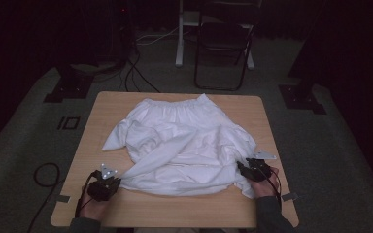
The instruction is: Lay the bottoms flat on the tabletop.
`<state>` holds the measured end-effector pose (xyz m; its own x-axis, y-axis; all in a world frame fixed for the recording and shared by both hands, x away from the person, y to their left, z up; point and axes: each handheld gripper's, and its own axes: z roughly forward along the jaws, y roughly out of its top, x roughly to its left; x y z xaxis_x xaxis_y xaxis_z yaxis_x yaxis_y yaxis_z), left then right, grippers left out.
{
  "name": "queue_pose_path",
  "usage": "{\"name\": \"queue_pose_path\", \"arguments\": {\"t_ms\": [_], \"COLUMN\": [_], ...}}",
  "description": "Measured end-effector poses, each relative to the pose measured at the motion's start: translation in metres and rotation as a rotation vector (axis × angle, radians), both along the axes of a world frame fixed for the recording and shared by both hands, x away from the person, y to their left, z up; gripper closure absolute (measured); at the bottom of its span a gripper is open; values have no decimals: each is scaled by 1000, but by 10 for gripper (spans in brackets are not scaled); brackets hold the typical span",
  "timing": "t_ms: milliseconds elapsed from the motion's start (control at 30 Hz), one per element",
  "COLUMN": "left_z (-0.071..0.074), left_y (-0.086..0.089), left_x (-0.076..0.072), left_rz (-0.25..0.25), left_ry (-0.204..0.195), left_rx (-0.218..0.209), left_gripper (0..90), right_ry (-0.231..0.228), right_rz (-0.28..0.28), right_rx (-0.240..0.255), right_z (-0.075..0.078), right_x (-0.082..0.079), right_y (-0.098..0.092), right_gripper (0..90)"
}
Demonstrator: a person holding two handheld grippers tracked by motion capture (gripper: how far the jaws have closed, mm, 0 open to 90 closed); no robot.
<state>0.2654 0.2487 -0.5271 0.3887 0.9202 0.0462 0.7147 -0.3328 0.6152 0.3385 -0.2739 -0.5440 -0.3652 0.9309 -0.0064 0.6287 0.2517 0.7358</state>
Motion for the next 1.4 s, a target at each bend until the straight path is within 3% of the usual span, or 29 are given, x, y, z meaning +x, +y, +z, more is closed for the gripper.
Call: {"name": "queue_pose_path", "arguments": {"t_ms": [100, 267, 367, 467, 533, 633, 767, 800, 900, 1000, 1200, 1267, 1400], "left_z": [2, 15, 30, 36, 42, 40, 28, 26, 25, 27, 25, 22, 14], "left_y": [-2, -9, -25, -37, -57, -77, -96, -99, -102, -91, -57, -41, -10], "left_x": [4, 17, 37, 49, 63, 80, 95, 94, 85, 75, 47, 37, 18], "left_rz": [0, -16, -55, -85, -126, -153, -165, -179, -207, -196, -137, -105, -22], "left_ry": [-32, -74, -118, -124, -138, -116, -51, -39, -34, -37, -47, -44, -21], "left_rx": [-26, -66, -130, -152, -161, -149, -154, -155, -106, -110, -89, -92, -52], "left_gripper": [710, 574, 520, 484, 474, 457, 460, 486, 710, 845, 863, 864, 869], "right_ry": [0, 0, -1, -1, -4, -3, -4, -4, -6, -6, -7, -7, -8], "right_rz": [-1, -1, -2, -3, -1, -1, 1, 1, 3, 4, 2, 1, 0], "right_rx": [-1, 2, 2, 3, -1, 3, 3, 3, 9, 8, 11, 13, 14], "right_z": [0, 0, 0, 0, 0, 0, -1, -1, -1, -1, -1, -1, -1], "right_x": [0, 0, 0, 0, 0, 0, 0, 0, 0, 0, 0, 0, 0], "right_y": [0, 0, 0, 0, 0, 0, 0, -1, -1, -1, -2, -2, -2], "right_gripper": [545, 545, 545, 545, 545, 545, 544, 543, 540, 540, 540, 540, 540]}}
